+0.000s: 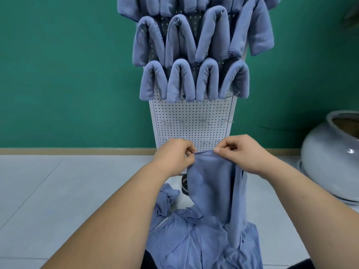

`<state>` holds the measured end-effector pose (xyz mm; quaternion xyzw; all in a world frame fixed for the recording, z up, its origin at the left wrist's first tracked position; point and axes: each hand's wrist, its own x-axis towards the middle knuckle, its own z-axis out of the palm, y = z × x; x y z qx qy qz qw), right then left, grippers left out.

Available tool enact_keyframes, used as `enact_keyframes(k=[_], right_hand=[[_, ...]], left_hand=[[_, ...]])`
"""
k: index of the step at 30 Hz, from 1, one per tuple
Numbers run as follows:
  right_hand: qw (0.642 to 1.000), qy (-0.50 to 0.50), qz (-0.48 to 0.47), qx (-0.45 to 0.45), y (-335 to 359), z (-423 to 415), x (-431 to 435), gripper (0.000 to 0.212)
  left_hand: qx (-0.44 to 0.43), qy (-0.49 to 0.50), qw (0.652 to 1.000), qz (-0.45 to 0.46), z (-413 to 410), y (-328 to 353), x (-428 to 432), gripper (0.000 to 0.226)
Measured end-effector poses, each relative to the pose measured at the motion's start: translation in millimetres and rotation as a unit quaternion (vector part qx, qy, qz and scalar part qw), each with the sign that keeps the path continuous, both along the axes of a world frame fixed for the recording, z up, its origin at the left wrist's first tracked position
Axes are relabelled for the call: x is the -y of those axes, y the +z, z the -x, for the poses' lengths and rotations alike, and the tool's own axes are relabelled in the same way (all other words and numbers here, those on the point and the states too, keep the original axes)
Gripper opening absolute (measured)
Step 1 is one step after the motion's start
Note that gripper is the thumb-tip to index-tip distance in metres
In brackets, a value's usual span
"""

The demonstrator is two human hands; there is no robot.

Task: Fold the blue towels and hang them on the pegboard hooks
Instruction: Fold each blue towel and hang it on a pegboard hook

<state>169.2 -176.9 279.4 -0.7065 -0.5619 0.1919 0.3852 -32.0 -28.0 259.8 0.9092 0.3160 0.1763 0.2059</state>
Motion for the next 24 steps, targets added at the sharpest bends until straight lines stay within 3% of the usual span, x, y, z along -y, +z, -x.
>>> enact_keyframes(k=[9,16,24], right_hand=[[0.999,-0.024,0.000,-0.040,14,-9,14,0.010],[0.984,-0.071,0.060,0.155,3,-10,-3,0.014],[0.949,-0.203,0.114,0.215,-15,-38,-13,0.020]], left_hand=[[0.055,0.060,0.996,0.022,51,8,-23,0.009],[0.118,0.161,0.979,-0.049,66,11,-43,0.008],[0.111,0.322,0.939,-0.043,80,-8,-80,0.015]])
